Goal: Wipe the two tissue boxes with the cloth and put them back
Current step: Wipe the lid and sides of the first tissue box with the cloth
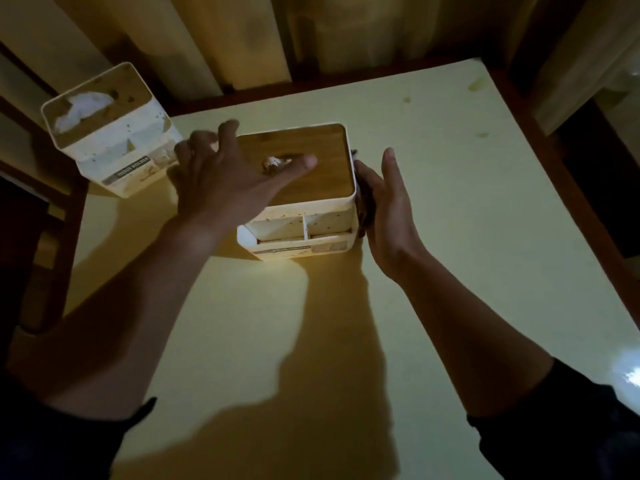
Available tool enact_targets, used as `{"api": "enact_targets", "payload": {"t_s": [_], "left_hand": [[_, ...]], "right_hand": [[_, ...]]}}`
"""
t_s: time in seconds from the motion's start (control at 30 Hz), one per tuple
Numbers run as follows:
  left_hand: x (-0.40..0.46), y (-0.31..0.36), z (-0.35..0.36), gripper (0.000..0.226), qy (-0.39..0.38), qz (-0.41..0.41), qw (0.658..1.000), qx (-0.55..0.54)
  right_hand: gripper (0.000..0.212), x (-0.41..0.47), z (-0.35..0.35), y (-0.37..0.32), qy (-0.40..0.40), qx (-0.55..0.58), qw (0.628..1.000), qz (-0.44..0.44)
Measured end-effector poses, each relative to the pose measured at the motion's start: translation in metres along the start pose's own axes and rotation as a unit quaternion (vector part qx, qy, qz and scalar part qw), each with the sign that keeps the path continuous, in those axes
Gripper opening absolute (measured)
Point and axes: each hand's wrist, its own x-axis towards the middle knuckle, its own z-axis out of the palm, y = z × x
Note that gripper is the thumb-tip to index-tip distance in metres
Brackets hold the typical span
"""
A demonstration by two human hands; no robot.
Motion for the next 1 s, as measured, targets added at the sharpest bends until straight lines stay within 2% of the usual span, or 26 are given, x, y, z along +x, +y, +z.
{"api": "enact_targets", "payload": {"t_s": [0.13, 0.2, 0.37, 0.47, 0.57, 0.7, 0.83, 0.93, 1.0], "left_hand": [[0.026, -0.009, 0.001, 0.133, -0.064, 0.169, 0.982, 0.057], [0.032, -0.01, 0.003, 0.133, -0.095, 0.194, 0.975, 0.044], [0.031, -0.011, 0.009, 0.136, -0.095, 0.171, 0.981, -0.008], [0.03, -0.012, 0.011, 0.138, -0.081, 0.169, 0.982, -0.007], [0.029, -0.01, 0.013, 0.136, -0.071, 0.172, 0.982, 0.007], [0.026, -0.007, 0.014, 0.132, -0.059, 0.169, 0.984, 0.024], [0.025, -0.005, 0.017, 0.132, -0.041, 0.15, 0.987, 0.041], [0.024, -0.007, 0.019, 0.136, -0.028, 0.143, 0.988, 0.047], [0.023, -0.006, 0.018, 0.136, -0.025, 0.138, 0.989, 0.047]], "right_hand": [[0.079, 0.003, -0.002, -0.002, 0.001, 0.008, 1.0, 0.001], [0.076, 0.004, -0.001, -0.002, -0.001, 0.01, 1.0, -0.008], [0.052, -0.011, 0.01, 0.011, 0.033, -0.03, 0.997, -0.069], [0.064, -0.036, 0.01, 0.041, 0.05, -0.059, 0.99, -0.119], [0.071, -0.048, 0.002, 0.06, 0.047, -0.087, 0.988, -0.115], [0.064, -0.025, 0.001, 0.028, 0.043, -0.079, 0.994, -0.066], [0.055, -0.011, 0.008, -0.01, 0.04, -0.065, 0.991, -0.108], [0.062, -0.027, 0.008, -0.002, 0.019, -0.041, 0.988, -0.146], [0.07, -0.044, 0.009, 0.019, 0.035, -0.049, 0.985, -0.162]]}}
